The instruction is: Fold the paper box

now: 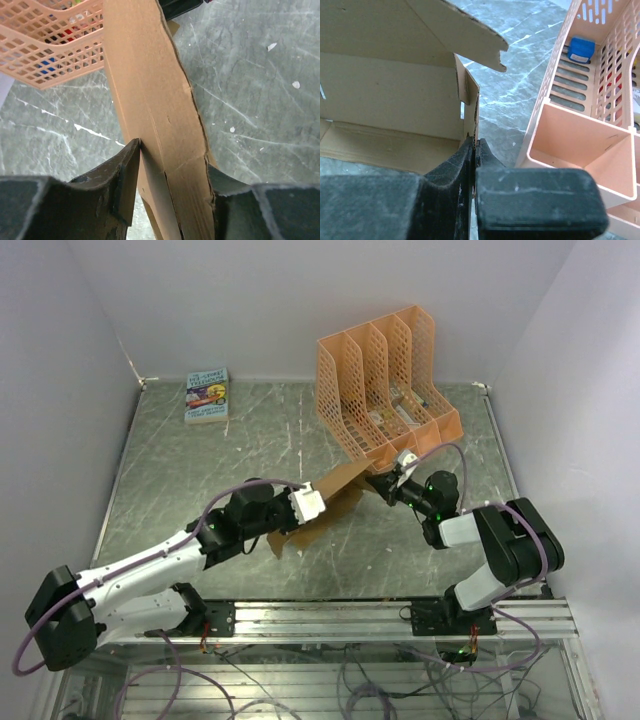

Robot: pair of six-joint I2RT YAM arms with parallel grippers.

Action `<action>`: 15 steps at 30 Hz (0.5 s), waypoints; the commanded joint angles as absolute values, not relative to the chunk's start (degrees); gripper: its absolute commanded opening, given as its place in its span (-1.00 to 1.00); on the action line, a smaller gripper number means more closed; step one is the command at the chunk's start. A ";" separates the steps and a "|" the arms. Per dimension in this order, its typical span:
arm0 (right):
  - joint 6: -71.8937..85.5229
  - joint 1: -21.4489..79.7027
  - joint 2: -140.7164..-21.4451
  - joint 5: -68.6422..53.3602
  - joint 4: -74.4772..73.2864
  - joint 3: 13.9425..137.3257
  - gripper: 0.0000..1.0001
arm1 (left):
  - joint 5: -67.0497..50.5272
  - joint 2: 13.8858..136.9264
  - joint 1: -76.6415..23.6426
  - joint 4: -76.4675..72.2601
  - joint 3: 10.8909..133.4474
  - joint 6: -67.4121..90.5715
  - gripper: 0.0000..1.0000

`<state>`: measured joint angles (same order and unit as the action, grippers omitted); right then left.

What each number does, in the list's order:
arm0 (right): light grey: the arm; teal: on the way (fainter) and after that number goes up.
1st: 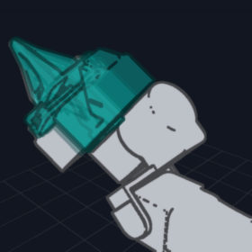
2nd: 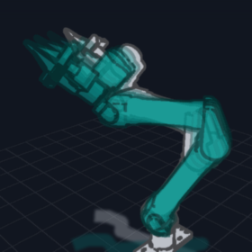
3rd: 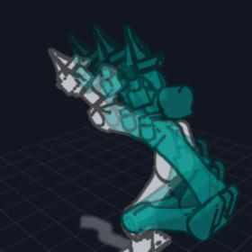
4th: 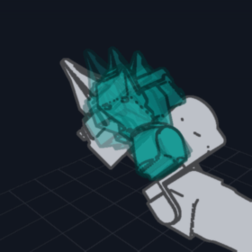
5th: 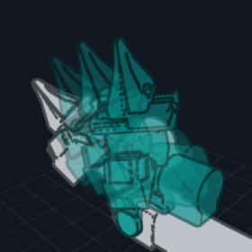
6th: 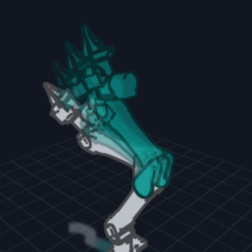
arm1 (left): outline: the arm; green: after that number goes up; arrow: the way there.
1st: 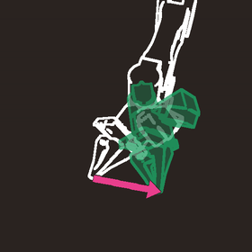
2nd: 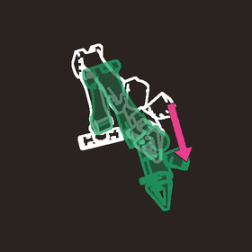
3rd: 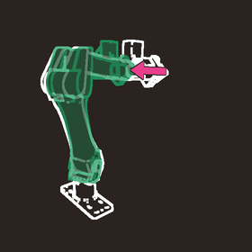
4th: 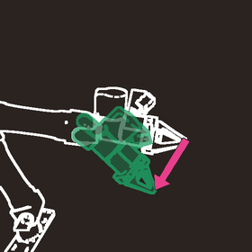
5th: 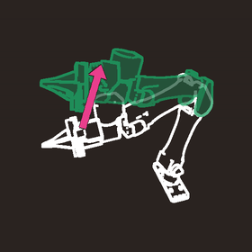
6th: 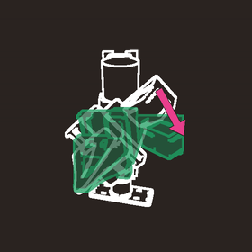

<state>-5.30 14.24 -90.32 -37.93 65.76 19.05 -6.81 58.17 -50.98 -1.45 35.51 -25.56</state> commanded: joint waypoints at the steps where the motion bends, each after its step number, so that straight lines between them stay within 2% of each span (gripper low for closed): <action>1: -5.62 14.03 -88.84 -37.83 68.88 18.47 -1.00 | -2.55 57.83 -51.42 -1.95 37.37 -16.52 -0.09; 6: -6.33 14.04 -88.16 -38.25 69.53 17.98 -1.00 | 0.91 59.16 -50.60 0.69 41.87 -8.41 -0.02; 15: -6.68 13.97 -88.15 -38.08 70.92 17.71 -1.00 | -0.43 63.76 -45.41 12.14 51.84 6.71 0.01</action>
